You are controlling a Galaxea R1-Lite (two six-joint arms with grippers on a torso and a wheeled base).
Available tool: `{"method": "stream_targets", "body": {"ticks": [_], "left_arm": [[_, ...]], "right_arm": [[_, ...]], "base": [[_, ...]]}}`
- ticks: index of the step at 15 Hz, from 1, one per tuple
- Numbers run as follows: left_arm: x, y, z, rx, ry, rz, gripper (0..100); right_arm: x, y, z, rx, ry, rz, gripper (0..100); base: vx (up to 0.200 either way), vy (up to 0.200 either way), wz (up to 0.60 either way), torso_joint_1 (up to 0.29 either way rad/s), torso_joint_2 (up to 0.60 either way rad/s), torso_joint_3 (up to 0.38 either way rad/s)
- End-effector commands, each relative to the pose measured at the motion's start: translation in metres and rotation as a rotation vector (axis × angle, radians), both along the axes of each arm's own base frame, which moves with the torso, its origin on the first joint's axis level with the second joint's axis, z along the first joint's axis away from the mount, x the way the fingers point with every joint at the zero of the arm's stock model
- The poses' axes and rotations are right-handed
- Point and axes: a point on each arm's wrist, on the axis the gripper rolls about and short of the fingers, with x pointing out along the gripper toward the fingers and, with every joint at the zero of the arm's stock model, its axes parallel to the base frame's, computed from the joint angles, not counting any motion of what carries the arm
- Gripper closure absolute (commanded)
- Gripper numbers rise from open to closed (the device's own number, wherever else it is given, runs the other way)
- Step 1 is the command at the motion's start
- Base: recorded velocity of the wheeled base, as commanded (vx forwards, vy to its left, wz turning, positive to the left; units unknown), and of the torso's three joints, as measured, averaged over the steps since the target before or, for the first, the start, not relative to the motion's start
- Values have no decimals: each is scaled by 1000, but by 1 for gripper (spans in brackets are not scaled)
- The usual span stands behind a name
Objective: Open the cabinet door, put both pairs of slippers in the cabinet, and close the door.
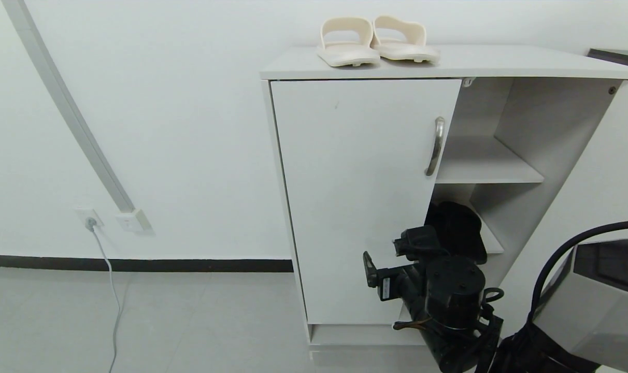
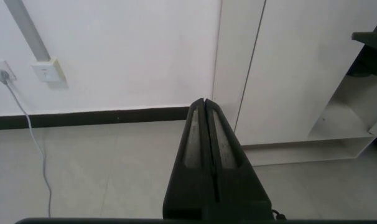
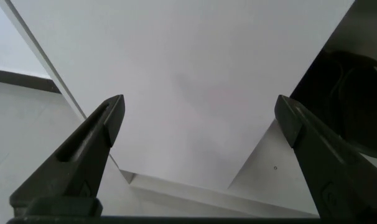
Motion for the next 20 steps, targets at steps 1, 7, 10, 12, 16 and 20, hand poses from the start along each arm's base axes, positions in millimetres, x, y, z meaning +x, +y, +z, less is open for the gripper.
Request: {"method": "stream_targets", "body": {"ticks": [1,7,10,12,16,20], "left_arm": [[0,0,0,0,1,1,100],[0,0,0,0,1,1,100],[0,0,0,-1,1,1,100],[0,0,0,0,1,-1,100],[0,0,0,0,1,-1,100],[0,0,0,0,1,1,100]], "right_arm": [[0,0,-1,-1,2,0,0],[0,0,-2,-4,4,0,0],[0,0,-1,-3,3,0,0],[0,0,-2,-4,4,0,0],[0,1,-3,-5,5,1,0],[0,1,-3,-6,6,1,0]], "base": [[0,0,0,0,0,0],[0,0,0,22,-221,-200],[0,0,0,90,-437,-349],[0,0,0,117,-454,-339],[0,0,0,137,-467,-326],[0,0,0,177,-489,-319]]}}
